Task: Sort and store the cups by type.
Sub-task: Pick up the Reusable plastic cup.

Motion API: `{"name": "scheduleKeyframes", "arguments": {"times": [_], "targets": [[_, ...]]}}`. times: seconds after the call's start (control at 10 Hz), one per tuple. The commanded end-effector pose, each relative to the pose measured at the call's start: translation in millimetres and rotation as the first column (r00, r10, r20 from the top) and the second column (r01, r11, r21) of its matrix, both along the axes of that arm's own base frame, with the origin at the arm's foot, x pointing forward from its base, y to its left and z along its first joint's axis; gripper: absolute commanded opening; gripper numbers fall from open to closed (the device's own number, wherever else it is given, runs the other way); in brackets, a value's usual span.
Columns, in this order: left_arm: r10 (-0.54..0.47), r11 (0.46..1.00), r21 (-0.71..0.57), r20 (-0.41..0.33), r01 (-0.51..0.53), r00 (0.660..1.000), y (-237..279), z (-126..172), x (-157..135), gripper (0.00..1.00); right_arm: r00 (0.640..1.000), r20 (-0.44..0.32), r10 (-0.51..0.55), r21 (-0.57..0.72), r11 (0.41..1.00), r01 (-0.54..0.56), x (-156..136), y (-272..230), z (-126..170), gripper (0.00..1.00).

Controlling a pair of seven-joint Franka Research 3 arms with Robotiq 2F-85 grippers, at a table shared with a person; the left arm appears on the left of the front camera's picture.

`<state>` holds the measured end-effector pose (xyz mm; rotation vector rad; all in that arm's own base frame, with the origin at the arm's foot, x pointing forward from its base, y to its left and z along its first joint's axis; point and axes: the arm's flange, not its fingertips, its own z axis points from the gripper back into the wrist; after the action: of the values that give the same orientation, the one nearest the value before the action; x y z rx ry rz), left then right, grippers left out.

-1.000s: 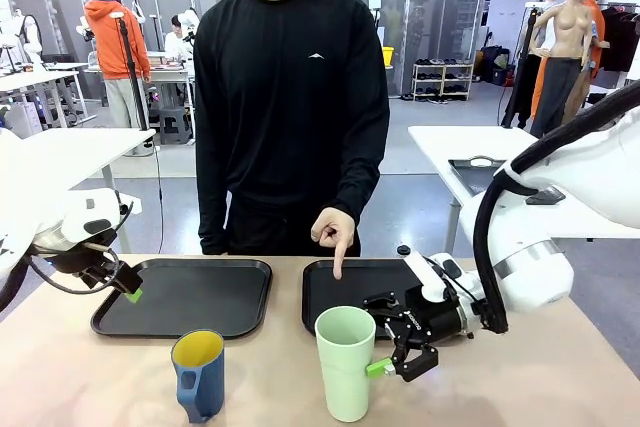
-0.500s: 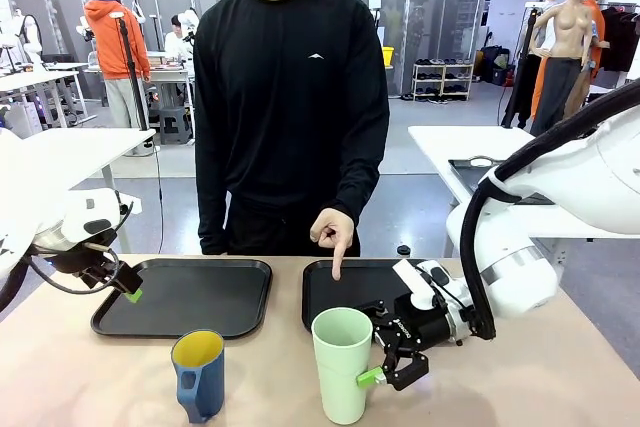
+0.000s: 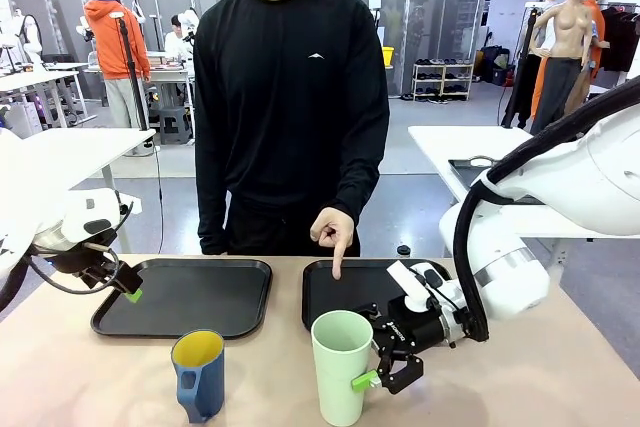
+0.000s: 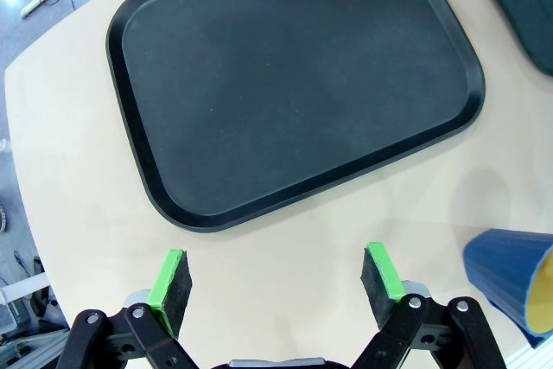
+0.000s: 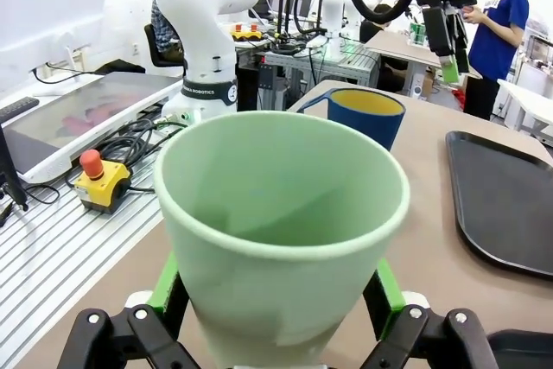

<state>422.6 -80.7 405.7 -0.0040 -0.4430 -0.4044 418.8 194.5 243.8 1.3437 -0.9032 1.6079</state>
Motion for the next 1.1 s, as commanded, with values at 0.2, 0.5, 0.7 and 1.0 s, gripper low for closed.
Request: {"name": "scheduleKeyframes", "arguments": {"times": [0.2,0.5,0.7,1.0], "targets": [[0.0,1.0,-0.002,-0.005,0.0,1.0,0.8,0.8,-0.5,1.0,0.998,0.006,0.058,0.03,0.998,-0.058,-5.3,4.1,-30.7,1.0],[0.0,1.0,-0.002,-0.005,0.0,1.0,0.8,0.8,-0.5,1.0,0.997,0.004,0.082,0.025,0.996,-0.082,-5.6,5.7,-31.5,1.0],[0.0,1.0,-0.002,-0.005,0.0,1.0,0.8,0.8,-0.5,1.0,0.995,0.023,0.095,0.025,0.995,-0.096,-6.2,5.3,-30.3,0.82],[0.0,1.0,-0.002,-0.005,0.0,1.0,0.8,0.8,-0.5,1.0,0.996,0.024,0.085,0.037,0.996,-0.086,-6.9,3.5,-31.3,0.46]]}}
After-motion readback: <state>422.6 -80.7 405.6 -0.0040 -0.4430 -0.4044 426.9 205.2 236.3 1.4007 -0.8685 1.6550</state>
